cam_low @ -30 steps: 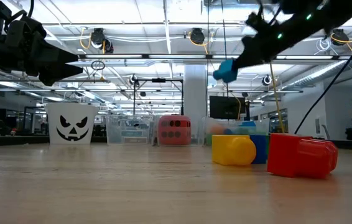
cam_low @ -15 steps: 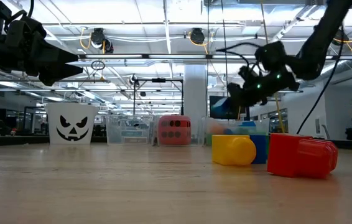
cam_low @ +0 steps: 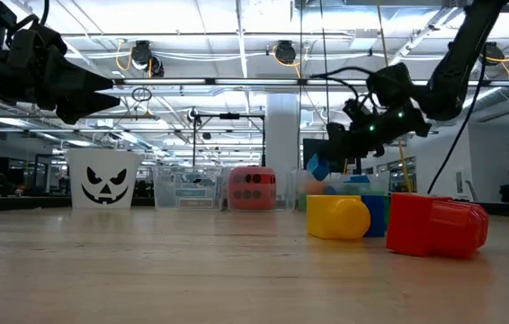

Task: Pick & Place Toys
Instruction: Put the blue game piece into the right transparent bin, then put the green game piece into the right transparent bin

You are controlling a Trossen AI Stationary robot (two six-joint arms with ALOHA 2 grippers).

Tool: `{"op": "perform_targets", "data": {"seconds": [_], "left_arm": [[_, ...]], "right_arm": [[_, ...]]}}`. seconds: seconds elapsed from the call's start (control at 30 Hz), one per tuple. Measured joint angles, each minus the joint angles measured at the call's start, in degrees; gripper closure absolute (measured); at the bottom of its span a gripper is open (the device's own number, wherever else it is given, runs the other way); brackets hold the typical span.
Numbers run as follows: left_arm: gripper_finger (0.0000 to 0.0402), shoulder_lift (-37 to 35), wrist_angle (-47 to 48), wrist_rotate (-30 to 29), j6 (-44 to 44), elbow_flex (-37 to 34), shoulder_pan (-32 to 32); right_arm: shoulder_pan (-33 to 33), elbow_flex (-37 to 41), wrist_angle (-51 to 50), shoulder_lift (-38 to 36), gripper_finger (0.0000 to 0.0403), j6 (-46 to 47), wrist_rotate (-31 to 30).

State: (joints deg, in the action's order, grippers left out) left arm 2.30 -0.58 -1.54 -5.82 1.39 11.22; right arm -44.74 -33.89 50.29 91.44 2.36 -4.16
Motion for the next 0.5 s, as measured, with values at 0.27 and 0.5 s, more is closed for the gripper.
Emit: {"op": "perform_targets", "data": {"seconds": [0.27, 0.5], "left_arm": [[0.0114, 0.0, 0.0, -0.02, 0.0, 0.0, 0.0], [0.0114, 0.0, 0.0, -0.02, 0.0, 0.0, 0.0]], "right_arm": [[4.4, 0.0, -14.59, -13.85, 0.0125, 0.0, 1.69], [13.75, 0.0, -26.01, -23.25, 0.011, 5.84, 15.25]]}}
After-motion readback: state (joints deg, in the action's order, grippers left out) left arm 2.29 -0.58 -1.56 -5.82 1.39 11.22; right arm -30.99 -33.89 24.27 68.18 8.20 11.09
